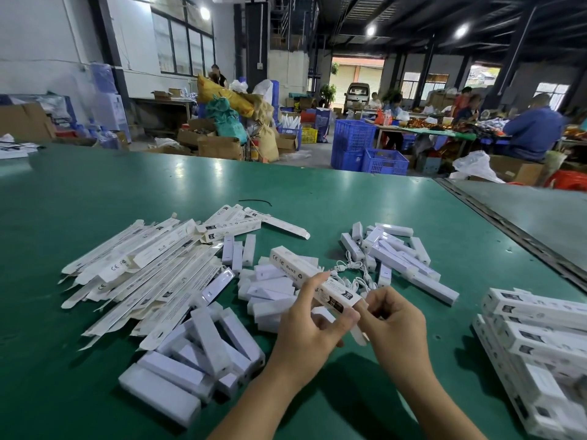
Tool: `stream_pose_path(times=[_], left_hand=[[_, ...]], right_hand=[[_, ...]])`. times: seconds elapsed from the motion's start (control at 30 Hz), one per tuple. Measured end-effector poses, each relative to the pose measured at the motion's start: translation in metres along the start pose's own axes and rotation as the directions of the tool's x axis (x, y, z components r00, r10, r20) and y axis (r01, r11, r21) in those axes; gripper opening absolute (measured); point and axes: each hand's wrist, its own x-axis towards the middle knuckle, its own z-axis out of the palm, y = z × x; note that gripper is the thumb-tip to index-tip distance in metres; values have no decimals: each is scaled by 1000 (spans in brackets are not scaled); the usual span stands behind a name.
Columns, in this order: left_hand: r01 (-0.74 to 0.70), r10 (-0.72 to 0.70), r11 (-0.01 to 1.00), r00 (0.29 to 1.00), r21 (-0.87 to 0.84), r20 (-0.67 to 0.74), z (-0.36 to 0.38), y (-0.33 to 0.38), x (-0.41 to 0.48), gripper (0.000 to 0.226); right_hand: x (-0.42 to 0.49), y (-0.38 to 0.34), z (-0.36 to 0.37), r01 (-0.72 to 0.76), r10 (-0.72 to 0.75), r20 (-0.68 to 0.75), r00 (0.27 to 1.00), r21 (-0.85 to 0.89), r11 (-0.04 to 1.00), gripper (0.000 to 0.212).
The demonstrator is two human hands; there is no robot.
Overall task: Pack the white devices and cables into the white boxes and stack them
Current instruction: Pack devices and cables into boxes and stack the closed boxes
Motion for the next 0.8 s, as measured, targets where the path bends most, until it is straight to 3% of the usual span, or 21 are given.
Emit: stream_pose_path(times=[0.1,0.23,0.47,0.63,0.8], left_hand=[[32,-36,996,998,-88,-45,-3,1,2,52],[27,-40,991,994,-128,-102,-10,1,6,42],[-50,52,998,994,25,-95,-12,-1,5,32],[5,-5,999,1000,-47,0,-10,3,4,36],[35,-35,997,999,-69,7,-7,6,3,29]], right_hand=[[-3,-3,-3,151,-152,102,983,18,988,24],[-7,-9,-8,450,-427,245,870,-42,892,10],[-7,-13,-10,631,-545,412,730,-103,769,34],[-7,-10,-3,631,-598,213,773,-152,761,21],[-7,-7,0,600,-597,85,798,-200,774,36]])
